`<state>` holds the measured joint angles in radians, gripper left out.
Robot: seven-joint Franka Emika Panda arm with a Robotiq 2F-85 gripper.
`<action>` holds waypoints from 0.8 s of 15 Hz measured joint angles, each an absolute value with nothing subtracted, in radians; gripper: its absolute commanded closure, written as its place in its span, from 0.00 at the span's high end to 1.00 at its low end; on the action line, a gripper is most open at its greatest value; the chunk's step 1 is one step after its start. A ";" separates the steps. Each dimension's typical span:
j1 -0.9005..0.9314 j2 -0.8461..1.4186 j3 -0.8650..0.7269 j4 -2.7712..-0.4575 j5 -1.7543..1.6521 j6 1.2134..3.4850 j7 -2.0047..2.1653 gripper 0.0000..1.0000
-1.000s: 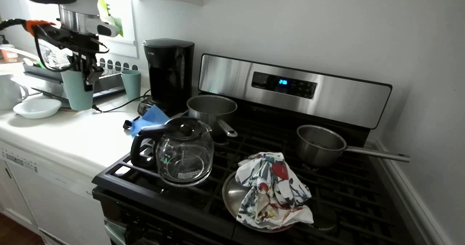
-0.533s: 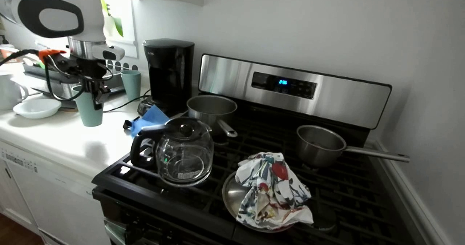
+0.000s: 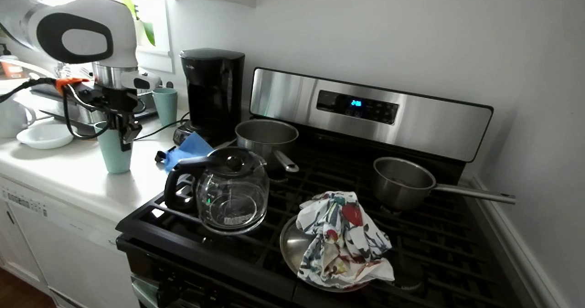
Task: Remove the light blue cup from the bottom wall cabinet shelf and place it on the countertop near the front left stove plate
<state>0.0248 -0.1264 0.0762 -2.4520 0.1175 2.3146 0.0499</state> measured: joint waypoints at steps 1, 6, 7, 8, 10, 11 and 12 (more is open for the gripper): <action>0.025 -0.122 0.076 -2.452 0.110 2.315 0.054 0.04; 0.025 -0.121 0.076 -2.451 0.094 2.315 0.073 0.49; 0.025 -0.121 0.076 -2.451 0.092 2.315 0.076 0.58; 0.025 -0.121 0.076 -2.451 0.090 2.315 0.078 0.64; 0.025 -0.122 0.076 -2.451 0.087 2.315 0.079 0.78; 0.026 -0.123 0.076 -2.451 0.086 2.315 0.079 0.86; 0.026 -0.126 0.076 -2.451 0.086 2.315 0.079 0.92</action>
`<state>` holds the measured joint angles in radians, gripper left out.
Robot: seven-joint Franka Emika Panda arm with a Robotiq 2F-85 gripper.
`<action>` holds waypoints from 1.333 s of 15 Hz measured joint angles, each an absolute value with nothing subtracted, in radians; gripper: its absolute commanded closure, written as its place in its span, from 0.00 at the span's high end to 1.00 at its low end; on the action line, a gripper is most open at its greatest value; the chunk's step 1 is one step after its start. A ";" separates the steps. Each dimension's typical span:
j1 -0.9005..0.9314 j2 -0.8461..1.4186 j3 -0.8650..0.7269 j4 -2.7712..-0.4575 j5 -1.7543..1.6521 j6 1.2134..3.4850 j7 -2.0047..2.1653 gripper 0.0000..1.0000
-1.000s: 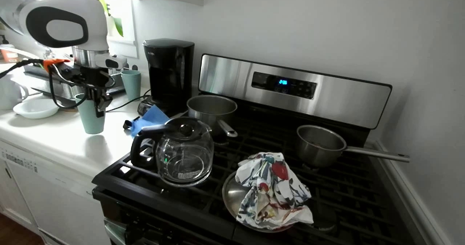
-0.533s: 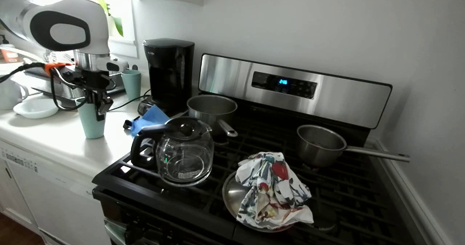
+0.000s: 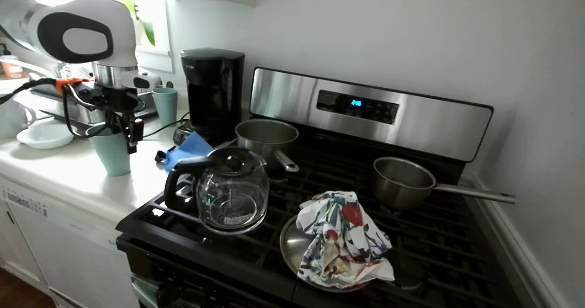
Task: Remove the light blue cup from the bottom wall cabinet shelf and place it on the countertop near the front left stove plate
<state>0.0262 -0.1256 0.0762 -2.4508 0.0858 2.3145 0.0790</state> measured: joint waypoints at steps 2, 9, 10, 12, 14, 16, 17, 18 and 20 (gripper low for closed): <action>0.027 -0.132 0.076 -2.451 0.086 2.315 0.079 1.00; 0.031 -0.171 0.076 -2.450 0.086 2.291 0.070 1.00; 0.031 -0.183 0.076 -2.449 0.086 2.276 0.068 1.00; 0.031 -0.213 0.075 -2.445 0.086 2.233 0.064 1.00; 0.031 -0.252 0.074 -2.431 0.086 2.163 0.053 1.00; 0.030 -0.299 0.072 -2.411 0.086 2.090 0.050 1.00; 0.030 -0.324 0.070 -2.399 0.086 2.063 0.050 1.00; 0.029 -0.350 0.066 -2.388 0.086 2.043 0.050 1.00; 0.028 -0.396 0.056 -2.364 0.086 2.010 0.051 1.00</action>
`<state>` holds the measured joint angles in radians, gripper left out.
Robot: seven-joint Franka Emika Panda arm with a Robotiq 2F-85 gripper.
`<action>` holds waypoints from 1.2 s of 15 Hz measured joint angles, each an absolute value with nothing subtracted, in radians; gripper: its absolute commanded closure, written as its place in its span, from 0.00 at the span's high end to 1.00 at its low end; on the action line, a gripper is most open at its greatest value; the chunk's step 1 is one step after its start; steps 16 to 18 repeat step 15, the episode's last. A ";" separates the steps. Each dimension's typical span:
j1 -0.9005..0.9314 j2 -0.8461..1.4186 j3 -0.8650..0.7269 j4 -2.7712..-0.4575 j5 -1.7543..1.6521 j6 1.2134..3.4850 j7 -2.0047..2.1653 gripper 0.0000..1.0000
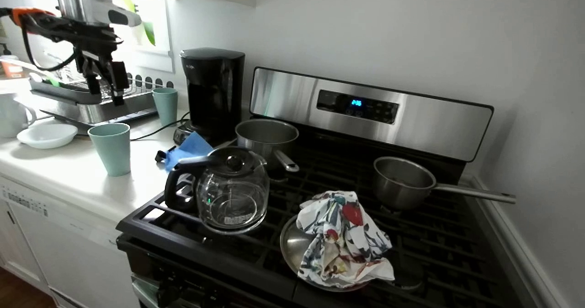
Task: Remove the light blue cup from the bottom wall cabinet shelf and place it on the countertop near the front left stove plate
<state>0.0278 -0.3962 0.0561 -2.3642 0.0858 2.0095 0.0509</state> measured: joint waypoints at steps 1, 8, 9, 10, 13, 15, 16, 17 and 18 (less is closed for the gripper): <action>0.028 -0.416 0.051 -2.350 0.086 1.980 0.051 1.00; 0.028 -0.482 0.050 -2.236 0.086 1.813 0.058 1.00; 0.028 -0.484 0.052 -2.219 0.086 1.797 0.060 1.00; 0.028 -0.484 0.055 -2.203 0.086 1.786 0.064 1.00; 0.029 -0.484 0.062 -2.167 0.085 1.762 0.074 1.00; 0.029 -0.483 0.062 -2.170 0.085 1.762 0.074 1.00; 0.029 -0.483 0.062 -2.170 0.085 1.762 0.074 1.00; 0.029 -0.483 0.062 -2.170 0.085 1.762 0.074 1.00; 0.029 -0.483 0.062 -2.170 0.085 1.762 0.074 1.00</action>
